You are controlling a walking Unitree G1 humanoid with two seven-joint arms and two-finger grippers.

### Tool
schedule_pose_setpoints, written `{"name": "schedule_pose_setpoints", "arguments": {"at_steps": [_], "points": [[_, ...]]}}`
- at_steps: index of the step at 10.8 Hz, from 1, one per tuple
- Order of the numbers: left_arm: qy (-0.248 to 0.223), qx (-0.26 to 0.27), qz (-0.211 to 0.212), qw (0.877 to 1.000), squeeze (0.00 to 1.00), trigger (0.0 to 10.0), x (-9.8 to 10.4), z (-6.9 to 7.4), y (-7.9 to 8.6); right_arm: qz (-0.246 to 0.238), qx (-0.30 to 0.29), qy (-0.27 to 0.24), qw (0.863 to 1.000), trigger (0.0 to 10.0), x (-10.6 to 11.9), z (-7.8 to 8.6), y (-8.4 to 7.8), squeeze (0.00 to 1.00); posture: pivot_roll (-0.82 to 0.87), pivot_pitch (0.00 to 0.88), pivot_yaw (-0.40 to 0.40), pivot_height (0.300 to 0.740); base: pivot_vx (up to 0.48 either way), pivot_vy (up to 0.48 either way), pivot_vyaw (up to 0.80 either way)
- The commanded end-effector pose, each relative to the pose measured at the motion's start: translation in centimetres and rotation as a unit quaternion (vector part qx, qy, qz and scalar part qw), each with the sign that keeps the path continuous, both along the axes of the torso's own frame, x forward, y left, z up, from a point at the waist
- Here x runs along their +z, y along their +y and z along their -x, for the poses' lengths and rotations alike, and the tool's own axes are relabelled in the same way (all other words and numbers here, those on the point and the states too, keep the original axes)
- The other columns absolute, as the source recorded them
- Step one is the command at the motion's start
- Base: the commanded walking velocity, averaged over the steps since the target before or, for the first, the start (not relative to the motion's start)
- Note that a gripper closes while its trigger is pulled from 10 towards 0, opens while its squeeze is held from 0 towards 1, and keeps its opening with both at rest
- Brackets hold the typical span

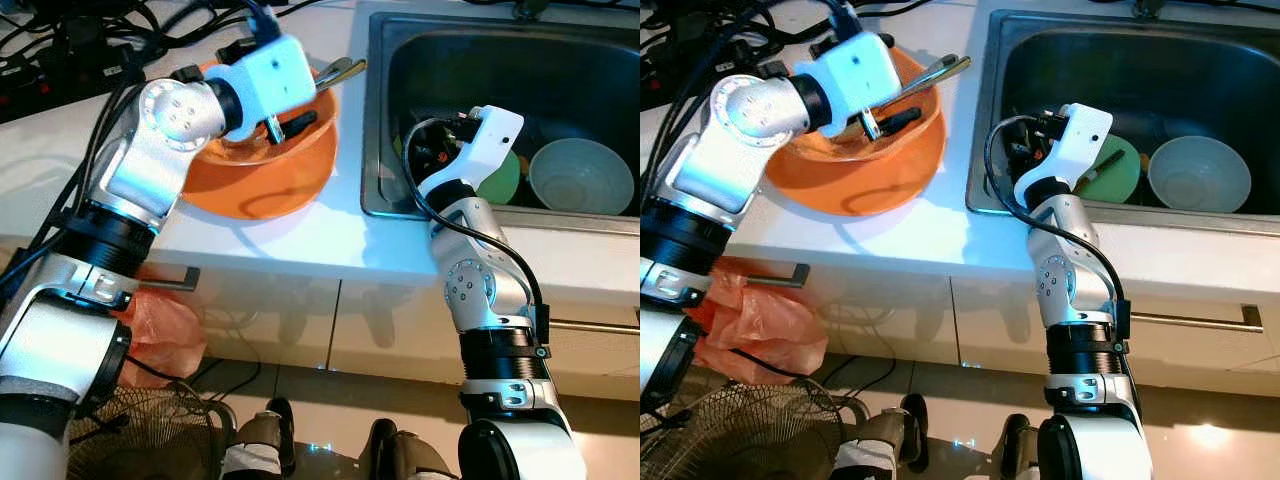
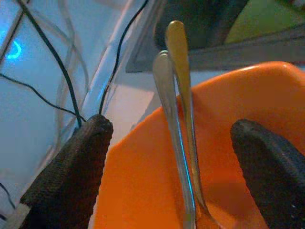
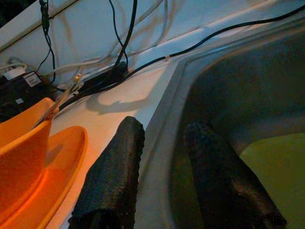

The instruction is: Kitchen organization

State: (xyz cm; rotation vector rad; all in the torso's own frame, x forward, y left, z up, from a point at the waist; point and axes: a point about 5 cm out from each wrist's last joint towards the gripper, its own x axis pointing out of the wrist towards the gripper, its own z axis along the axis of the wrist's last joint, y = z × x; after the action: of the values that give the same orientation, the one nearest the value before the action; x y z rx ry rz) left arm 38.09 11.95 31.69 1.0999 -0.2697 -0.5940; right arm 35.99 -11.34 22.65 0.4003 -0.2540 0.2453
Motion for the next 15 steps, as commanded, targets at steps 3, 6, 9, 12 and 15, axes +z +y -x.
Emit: {"name": "schedule_pose_setpoints", "arguments": {"at_steps": [3,6,9,12,15], "points": [[-0.044,-0.002,-0.06,0.997,0.0,7.1,-0.4,-0.2,-1.7,0.001,0.0,0.001,1.0,10.0,-0.1,-0.1,0.3,0.0,0.12,0.224,0.067,0.74,0.0,0.0,0.0],[-0.063,0.005,-0.071,0.995,0.0,0.4,-0.4,-0.5,-1.9,0.001,-0.003,0.001,1.0,10.0,-0.1,-0.1,0.1,0.0,0.12,0.226,0.07,0.74,0.0,0.0,0.0],[-0.076,0.019,-0.082,0.994,0.0,9.4,-0.2,-0.6,-1.3,0.001,-0.003,0.0,1.0,10.0,0.0,-0.1,0.1,0.0,0.12,0.225,0.067,0.74,0.0,0.0,0.0],[-0.077,0.017,-0.086,0.993,0.0,0.0,-0.3,-0.6,-1.2,0.002,-0.003,0.0,1.0,10.0,0.0,-0.1,0.1,0.0,0.12,0.218,0.063,0.74,0.0,0.0,0.0],[-0.078,0.019,-0.088,0.993,0.0,0.0,-0.3,-0.6,-1.2,0.002,-0.002,0.0,1.0,10.0,0.0,-0.1,0.1,0.0,0.12,0.223,0.062,0.74,0.0,0.0,0.0]]}}
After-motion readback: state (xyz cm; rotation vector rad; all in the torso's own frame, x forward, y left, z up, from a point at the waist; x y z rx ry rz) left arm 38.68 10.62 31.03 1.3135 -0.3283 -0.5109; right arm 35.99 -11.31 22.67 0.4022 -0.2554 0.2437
